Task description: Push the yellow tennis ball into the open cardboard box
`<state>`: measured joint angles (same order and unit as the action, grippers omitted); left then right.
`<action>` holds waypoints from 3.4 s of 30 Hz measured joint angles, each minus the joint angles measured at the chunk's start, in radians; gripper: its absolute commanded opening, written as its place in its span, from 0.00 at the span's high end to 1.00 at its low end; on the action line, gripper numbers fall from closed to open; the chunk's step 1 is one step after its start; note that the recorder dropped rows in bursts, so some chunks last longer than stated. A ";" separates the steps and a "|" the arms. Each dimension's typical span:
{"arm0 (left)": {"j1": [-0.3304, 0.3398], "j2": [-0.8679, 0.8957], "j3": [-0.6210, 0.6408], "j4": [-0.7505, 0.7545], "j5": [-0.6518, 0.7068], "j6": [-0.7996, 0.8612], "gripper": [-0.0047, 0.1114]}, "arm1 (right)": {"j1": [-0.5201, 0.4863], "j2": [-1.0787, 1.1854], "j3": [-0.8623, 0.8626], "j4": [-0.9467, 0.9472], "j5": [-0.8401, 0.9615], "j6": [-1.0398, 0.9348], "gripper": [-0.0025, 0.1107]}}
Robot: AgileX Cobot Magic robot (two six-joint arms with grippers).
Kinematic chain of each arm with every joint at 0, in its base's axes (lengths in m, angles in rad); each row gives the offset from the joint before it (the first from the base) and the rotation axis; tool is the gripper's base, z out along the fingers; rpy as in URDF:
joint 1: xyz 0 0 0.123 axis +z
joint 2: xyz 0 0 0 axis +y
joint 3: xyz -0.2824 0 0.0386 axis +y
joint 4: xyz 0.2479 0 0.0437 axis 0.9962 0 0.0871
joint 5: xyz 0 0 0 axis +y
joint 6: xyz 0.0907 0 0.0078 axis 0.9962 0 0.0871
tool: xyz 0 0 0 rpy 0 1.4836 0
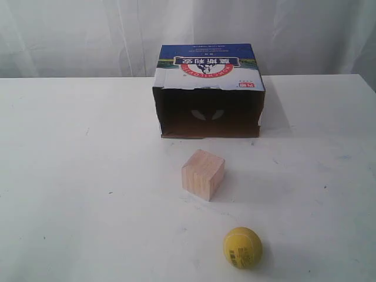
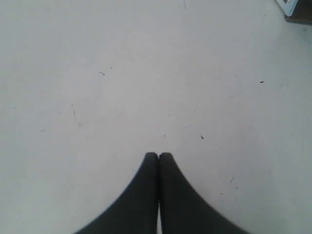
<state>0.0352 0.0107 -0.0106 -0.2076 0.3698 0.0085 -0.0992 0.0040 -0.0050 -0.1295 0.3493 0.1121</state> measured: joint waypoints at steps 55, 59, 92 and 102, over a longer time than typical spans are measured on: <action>-0.001 0.000 0.000 0.000 0.000 0.000 0.96 | 0.005 1.463 -0.953 0.234 -0.317 -0.432 0.98; -0.001 0.000 0.000 0.000 0.000 0.000 0.96 | 0.010 1.478 -1.017 0.263 -0.043 -0.367 0.98; -0.001 0.000 0.000 0.000 0.000 0.000 0.96 | 0.537 1.584 -1.088 0.552 0.741 -0.585 0.98; -0.001 0.000 0.000 0.000 0.000 0.000 0.96 | 0.542 1.629 -0.943 0.541 0.576 -0.583 0.98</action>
<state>0.0344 0.0107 -0.0106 -0.2076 0.3698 0.0085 0.4423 1.6335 -0.9481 0.4117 0.9253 -0.4712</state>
